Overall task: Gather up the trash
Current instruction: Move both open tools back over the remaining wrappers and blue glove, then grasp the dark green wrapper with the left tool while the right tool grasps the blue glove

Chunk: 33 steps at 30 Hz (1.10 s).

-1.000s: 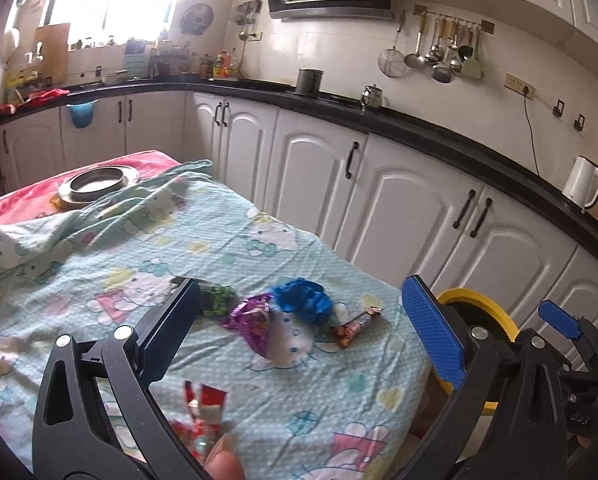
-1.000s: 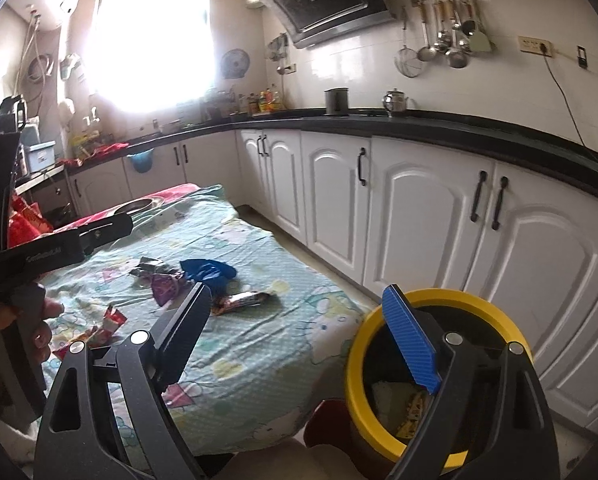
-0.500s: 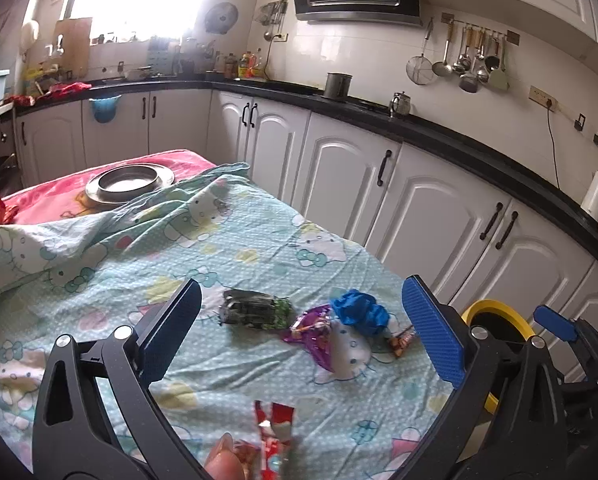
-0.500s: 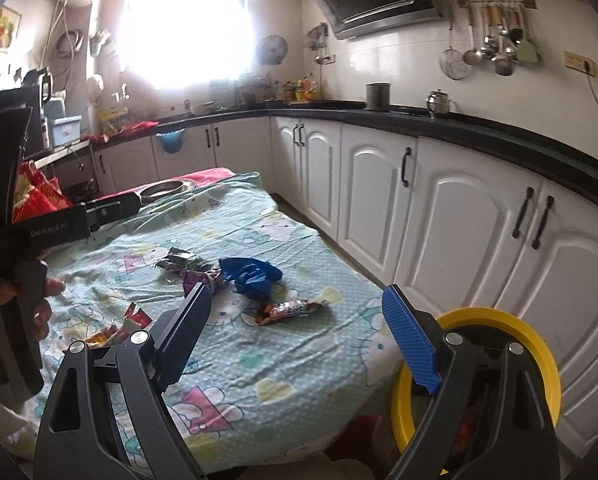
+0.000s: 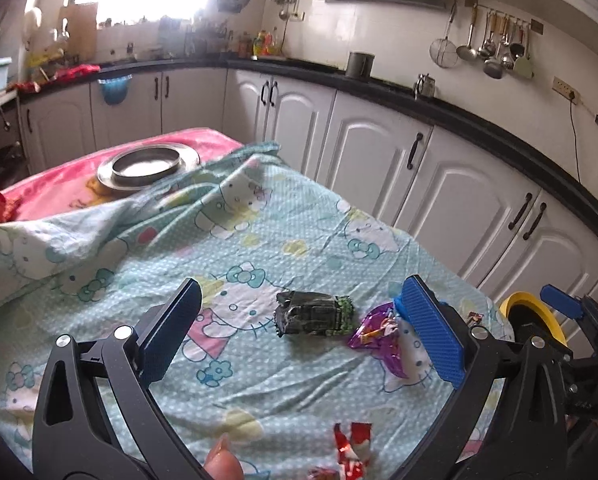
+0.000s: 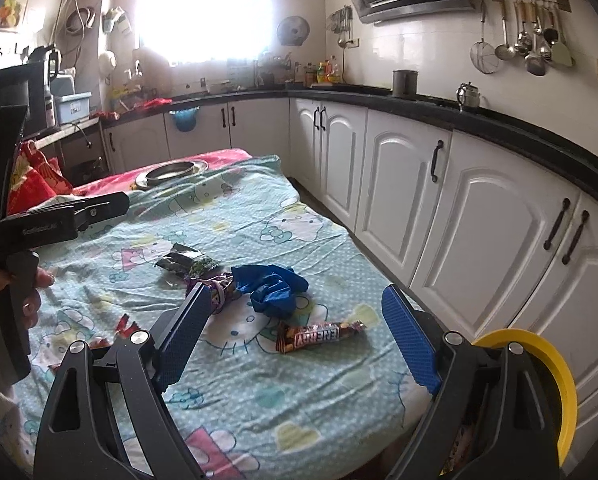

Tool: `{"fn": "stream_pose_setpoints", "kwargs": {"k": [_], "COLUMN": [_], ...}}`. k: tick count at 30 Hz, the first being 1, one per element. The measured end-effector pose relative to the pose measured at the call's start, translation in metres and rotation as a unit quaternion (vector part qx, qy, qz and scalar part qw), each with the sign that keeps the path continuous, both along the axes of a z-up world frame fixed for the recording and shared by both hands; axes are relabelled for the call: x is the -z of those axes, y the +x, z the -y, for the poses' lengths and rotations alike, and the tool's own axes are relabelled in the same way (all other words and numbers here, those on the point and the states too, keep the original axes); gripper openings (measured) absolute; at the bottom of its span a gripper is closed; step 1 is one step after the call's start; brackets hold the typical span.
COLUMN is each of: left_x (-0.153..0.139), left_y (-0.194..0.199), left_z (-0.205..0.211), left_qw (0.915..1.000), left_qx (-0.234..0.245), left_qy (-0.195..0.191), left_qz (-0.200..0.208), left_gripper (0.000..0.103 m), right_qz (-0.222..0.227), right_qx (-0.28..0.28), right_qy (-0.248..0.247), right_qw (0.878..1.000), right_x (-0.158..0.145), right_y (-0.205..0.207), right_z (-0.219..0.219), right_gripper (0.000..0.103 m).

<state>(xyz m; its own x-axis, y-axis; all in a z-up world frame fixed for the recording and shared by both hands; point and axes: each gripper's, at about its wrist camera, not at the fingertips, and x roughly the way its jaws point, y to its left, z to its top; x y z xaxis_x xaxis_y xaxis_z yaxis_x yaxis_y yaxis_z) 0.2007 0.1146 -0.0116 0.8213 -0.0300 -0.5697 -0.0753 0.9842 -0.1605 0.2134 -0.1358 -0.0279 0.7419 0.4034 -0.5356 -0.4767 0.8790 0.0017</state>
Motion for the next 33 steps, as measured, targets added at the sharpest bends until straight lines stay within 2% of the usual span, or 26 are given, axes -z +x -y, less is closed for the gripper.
{"fn": "stream_pose_setpoints", "kwargs": {"k": [3, 8, 10, 12, 15, 18, 22, 26, 30, 33], "left_x": [0.012, 0.031, 0.038, 0.045, 0.052, 0.059, 0.071, 0.075, 0.075, 0.075], "left_y": [0.015, 0.034, 0.043, 0.051, 0.06, 0.067, 0.075, 0.077, 0.076, 0.076], "left_z": [-0.005, -0.011, -0.012, -0.015, -0.017, -0.016, -0.015, -0.013, -0.01, -0.009], "left_qw": [0.9996, 0.9975, 0.9957, 0.9936, 0.9913, 0.9892, 0.9855, 0.9857, 0.9853, 0.9847], "left_qx": [0.008, 0.023, 0.033, 0.039, 0.043, 0.05, 0.057, 0.062, 0.071, 0.074], "left_qy": [-0.008, -0.02, -0.031, -0.046, -0.06, -0.065, -0.073, -0.063, -0.065, -0.065], "left_qz": [-0.026, -0.063, -0.08, -0.096, -0.109, -0.122, -0.142, -0.143, -0.142, -0.144], "left_gripper": [0.092, 0.084, 0.079, 0.078, 0.073, 0.072, 0.065, 0.061, 0.037, 0.033], "right_qz": [-0.012, -0.034, -0.049, -0.066, -0.091, -0.106, -0.118, -0.137, -0.145, -0.142], "right_qx": [-0.006, -0.017, -0.025, -0.03, -0.036, -0.04, -0.045, -0.049, -0.061, -0.06], "right_qy": [-0.005, -0.025, -0.034, -0.033, -0.032, -0.039, -0.049, -0.053, -0.058, -0.057], "right_qw": [1.0, 0.999, 0.998, 0.997, 0.995, 0.993, 0.991, 0.988, 0.986, 0.986], "right_x": [0.006, 0.019, 0.027, 0.033, 0.042, 0.049, 0.057, 0.066, 0.073, 0.074], "right_y": [0.013, 0.035, 0.046, 0.054, 0.067, 0.077, 0.085, 0.091, 0.092, 0.09], "right_z": [-0.007, -0.02, -0.026, -0.03, -0.036, -0.043, -0.052, -0.058, -0.063, -0.064], "right_gripper": [0.084, 0.081, 0.078, 0.076, 0.072, 0.069, 0.065, 0.051, 0.033, 0.03]}}
